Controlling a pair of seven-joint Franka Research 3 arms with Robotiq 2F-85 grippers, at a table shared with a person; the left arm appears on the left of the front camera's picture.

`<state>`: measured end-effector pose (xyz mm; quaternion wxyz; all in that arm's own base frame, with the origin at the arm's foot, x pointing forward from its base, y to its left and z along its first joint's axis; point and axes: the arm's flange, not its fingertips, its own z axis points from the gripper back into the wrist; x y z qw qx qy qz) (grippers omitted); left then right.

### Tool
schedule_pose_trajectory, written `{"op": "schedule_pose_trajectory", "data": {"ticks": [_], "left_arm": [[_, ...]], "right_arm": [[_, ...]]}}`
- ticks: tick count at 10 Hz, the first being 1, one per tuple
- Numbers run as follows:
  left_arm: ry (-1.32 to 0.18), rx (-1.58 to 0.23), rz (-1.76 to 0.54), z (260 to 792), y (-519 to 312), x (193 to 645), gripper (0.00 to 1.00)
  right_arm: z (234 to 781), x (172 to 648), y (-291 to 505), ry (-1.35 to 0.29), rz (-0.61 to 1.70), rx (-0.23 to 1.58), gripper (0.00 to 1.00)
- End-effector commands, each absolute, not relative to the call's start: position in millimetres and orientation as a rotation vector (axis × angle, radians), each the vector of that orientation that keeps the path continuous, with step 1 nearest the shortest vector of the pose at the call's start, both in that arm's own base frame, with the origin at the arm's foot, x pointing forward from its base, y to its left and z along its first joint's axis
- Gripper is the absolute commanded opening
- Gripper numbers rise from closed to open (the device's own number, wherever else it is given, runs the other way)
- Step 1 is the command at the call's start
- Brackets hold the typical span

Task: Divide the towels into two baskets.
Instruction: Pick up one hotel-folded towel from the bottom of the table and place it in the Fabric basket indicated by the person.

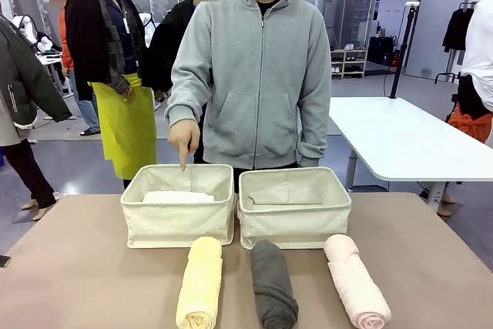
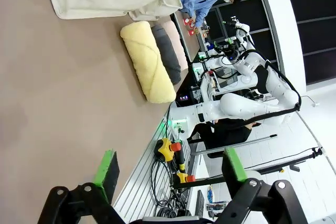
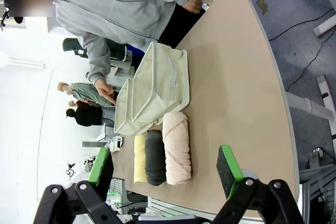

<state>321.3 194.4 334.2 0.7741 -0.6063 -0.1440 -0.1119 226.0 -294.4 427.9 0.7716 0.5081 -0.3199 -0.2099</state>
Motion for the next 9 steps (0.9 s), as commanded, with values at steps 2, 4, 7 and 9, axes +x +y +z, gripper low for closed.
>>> {"op": "schedule_pose_trajectory", "data": {"ticks": [2, 4, 7, 9], "left_arm": [[-0.313, -1.321, -0.242, 335, 197, 318, 1.0], [-0.313, -1.321, -0.242, 335, 197, 318, 1.0], [-0.256, -1.262, -0.214, 369, 176, 323, 1.0], [-0.111, -1.248, -0.158, 370, 111, 336, 1.0]], "right_arm": [[429, 224, -293, -0.706, -0.455, 1.111, 1.0], [429, 224, -293, -0.706, -0.455, 1.111, 1.0], [429, 224, -293, -0.706, -0.455, 1.111, 1.0], [429, 224, -293, -0.706, -0.455, 1.111, 1.0]]}}
